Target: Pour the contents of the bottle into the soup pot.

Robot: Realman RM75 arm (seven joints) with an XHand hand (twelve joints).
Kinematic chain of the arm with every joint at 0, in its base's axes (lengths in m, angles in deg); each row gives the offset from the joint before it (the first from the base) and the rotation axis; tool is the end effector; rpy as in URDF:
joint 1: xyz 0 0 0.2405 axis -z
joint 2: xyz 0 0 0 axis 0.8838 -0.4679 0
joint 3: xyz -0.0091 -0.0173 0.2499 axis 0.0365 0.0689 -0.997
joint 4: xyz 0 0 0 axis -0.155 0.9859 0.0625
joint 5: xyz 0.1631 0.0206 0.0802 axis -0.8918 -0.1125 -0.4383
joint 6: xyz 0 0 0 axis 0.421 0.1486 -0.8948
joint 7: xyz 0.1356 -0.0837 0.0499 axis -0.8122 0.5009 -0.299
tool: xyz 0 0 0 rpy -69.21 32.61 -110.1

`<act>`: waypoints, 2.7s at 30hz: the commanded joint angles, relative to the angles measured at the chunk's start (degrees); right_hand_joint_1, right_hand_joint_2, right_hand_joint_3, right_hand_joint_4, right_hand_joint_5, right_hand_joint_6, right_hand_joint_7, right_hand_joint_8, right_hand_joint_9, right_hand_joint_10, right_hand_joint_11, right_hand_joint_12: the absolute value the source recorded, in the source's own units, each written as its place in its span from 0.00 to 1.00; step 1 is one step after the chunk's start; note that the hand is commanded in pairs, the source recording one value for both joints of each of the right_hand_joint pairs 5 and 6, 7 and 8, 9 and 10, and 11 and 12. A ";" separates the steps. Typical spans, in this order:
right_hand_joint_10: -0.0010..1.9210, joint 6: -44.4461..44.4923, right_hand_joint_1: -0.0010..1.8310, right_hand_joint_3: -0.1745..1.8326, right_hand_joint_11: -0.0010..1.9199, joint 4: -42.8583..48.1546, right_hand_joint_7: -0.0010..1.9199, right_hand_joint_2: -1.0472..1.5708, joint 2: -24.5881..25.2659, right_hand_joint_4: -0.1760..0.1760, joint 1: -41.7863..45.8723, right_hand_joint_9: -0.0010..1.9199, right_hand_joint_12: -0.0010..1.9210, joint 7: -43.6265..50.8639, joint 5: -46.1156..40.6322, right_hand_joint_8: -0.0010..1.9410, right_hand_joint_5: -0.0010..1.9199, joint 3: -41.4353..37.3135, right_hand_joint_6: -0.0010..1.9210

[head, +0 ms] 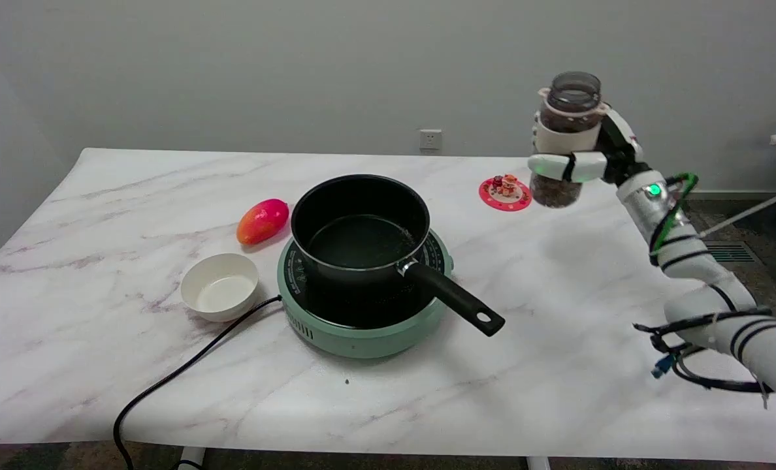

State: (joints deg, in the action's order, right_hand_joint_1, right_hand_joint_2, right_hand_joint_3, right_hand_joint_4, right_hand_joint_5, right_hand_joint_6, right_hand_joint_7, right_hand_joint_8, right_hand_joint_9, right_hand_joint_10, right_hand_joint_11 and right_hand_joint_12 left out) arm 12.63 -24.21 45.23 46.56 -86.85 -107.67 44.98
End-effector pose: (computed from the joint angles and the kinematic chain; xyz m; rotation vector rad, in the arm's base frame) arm -0.2050 -0.3561 0.4895 1.4641 -0.7349 1.2856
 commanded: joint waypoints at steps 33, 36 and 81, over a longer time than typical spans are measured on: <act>0.68 -39.40 0.81 0.31 0.60 49.37 1.00 0.81 3.18 0.50 -4.72 0.68 0.60 11.99 70.94 0.99 1.00 1.89 1.00; 0.68 -38.94 0.79 0.31 0.61 50.93 1.00 0.83 3.17 0.50 -2.88 0.68 0.61 14.06 70.96 0.99 1.00 -0.33 1.00; 0.66 -26.72 0.81 0.31 0.59 54.57 1.00 0.80 -5.67 0.50 -2.75 0.66 0.59 30.98 66.28 0.99 1.00 3.05 1.00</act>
State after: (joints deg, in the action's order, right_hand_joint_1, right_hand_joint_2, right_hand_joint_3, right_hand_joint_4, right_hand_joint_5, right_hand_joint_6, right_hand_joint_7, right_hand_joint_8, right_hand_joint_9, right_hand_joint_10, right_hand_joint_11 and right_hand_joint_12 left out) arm -10.60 28.44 45.69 48.26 -48.21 -53.34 42.04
